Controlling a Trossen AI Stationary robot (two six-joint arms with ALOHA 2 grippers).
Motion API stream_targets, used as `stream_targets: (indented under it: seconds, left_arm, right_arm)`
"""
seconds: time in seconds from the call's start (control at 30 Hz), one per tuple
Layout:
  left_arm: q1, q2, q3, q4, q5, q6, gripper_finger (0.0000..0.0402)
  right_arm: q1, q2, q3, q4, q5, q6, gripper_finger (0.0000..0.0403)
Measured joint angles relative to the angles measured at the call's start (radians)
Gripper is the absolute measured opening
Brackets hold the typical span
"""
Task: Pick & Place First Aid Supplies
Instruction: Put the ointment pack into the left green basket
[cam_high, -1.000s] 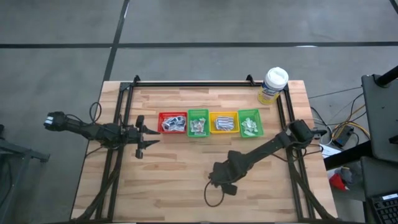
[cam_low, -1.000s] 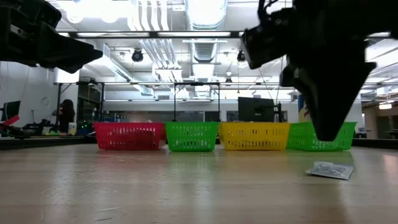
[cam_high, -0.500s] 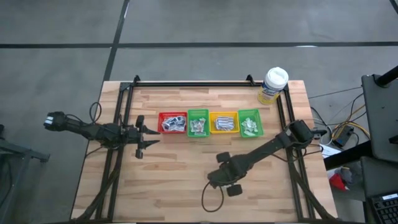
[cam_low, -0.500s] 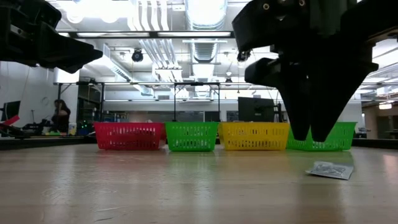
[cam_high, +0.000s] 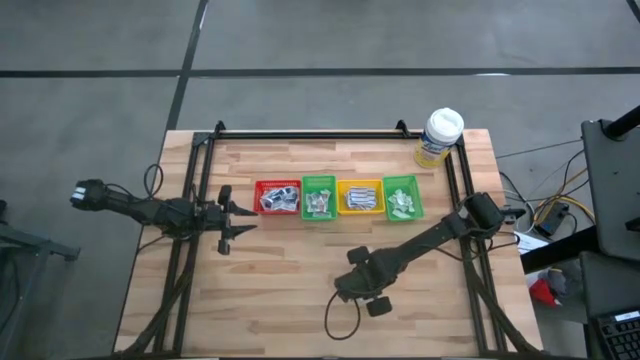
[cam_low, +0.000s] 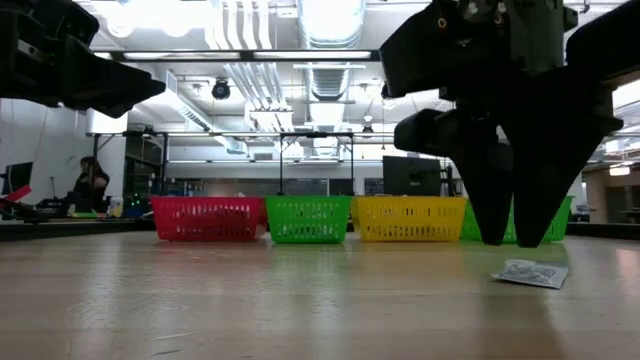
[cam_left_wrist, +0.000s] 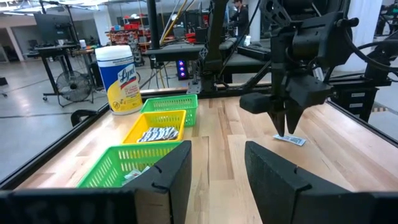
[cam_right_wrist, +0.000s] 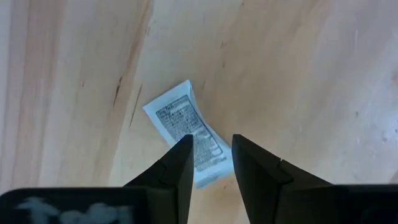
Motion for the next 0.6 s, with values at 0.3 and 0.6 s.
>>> stream_targets:
  seconds: [0.3, 0.6]
  left_arm:
    - [0.0, 0.0, 0.0, 0.0, -0.011, 0.0, 0.0151]
    - [0.0, 0.0, 0.0, 0.0, -0.013, 0.0, 0.0151]
  right_arm:
    - [0.0, 0.001, -0.032, 0.036, 0.0, -0.025, 0.0109]
    - [-0.02, 0.03, -0.051, 0.106, -0.014, -0.059, 0.0109]
